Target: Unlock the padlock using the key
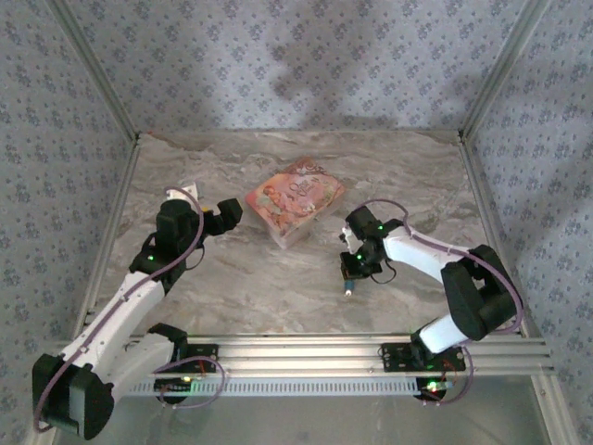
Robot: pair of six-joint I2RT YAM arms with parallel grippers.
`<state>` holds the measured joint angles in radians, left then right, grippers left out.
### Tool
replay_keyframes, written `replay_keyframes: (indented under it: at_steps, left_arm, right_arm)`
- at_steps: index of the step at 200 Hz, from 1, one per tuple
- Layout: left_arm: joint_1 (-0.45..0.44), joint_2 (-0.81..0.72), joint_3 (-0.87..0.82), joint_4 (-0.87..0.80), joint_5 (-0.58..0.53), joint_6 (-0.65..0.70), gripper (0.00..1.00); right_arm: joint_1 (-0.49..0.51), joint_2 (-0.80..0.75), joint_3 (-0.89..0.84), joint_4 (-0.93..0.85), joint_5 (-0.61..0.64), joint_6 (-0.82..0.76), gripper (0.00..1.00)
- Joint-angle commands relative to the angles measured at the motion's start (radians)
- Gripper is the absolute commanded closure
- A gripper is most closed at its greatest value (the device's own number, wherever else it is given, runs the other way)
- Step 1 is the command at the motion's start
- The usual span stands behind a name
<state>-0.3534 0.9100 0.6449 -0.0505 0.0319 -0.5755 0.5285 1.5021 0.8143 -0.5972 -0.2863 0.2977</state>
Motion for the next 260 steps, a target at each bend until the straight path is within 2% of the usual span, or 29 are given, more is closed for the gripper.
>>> replay_keyframes:
  at_steps: [1,51,79,101,127,147,169,197,233,260]
  left_arm:
    - [0.007,-0.005,-0.003,0.0,-0.013,0.014,0.02]
    - [0.007,-0.006,0.004,-0.002,-0.013,0.017,0.02]
    - [0.008,-0.012,0.021,-0.012,-0.019,0.025,0.02]
    - [0.011,-0.024,0.039,-0.022,-0.046,0.039,0.02]
    - [0.013,-0.054,0.057,-0.021,-0.12,0.107,0.02]
    - [0.016,-0.086,0.052,0.001,-0.236,0.203,0.02]
    - [0.023,-0.118,-0.005,0.11,-0.316,0.341,0.02]
    - [0.062,-0.121,-0.064,0.213,-0.38,0.457,0.02]
    - [0.133,-0.072,-0.112,0.221,-0.387,0.504,0.02]
    - [0.175,-0.03,-0.18,0.27,-0.396,0.479,0.02]
  right_arm:
    - [-0.007,0.001,-0.002,0.02,-0.014,0.001,0.91]
    - [-0.024,-0.083,0.004,0.012,0.027,-0.009,0.76]
    - [-0.048,-0.176,0.014,0.017,0.068,-0.022,0.71]
    - [-0.081,-0.277,0.018,0.045,0.134,-0.041,0.67]
    - [-0.134,-0.408,-0.016,0.158,0.243,-0.081,0.57]
    - [-0.188,-0.5,-0.079,0.294,0.314,-0.129,0.45]
    - [-0.273,-0.574,-0.173,0.456,0.35,-0.14,0.32]
    - [-0.371,-0.605,-0.277,0.634,0.415,-0.141,0.0]
    - [-0.45,-0.552,-0.42,0.902,0.424,-0.23,0.0]
    - [-0.482,-0.443,-0.451,0.992,0.418,-0.269,0.0]
